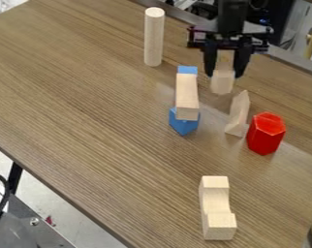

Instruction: Remove the cylinder form the red hexagon and put it on the table

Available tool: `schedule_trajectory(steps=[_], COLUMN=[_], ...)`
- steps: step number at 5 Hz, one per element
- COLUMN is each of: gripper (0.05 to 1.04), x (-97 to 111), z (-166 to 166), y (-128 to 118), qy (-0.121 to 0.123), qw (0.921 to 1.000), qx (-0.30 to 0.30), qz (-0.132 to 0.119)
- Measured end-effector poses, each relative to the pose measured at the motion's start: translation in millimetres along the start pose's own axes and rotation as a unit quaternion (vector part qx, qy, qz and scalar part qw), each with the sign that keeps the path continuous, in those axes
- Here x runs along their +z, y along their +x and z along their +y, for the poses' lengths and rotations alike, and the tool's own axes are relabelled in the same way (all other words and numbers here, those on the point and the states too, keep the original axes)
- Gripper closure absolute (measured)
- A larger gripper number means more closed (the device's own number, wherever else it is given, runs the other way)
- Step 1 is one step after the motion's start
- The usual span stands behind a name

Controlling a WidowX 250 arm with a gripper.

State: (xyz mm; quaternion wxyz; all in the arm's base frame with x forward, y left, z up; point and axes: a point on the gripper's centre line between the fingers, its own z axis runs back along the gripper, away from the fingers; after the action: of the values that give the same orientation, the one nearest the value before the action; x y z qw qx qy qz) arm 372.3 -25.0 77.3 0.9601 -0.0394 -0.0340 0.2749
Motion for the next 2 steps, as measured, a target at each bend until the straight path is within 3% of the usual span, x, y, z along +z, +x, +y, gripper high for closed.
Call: schedule_trajectory(steps=[2], gripper=[0.571], x=[-9], z=[-19], y=[21], qy=[-0.007], qw=[0.9994], qx=[-0.019], qz=[-0.027])
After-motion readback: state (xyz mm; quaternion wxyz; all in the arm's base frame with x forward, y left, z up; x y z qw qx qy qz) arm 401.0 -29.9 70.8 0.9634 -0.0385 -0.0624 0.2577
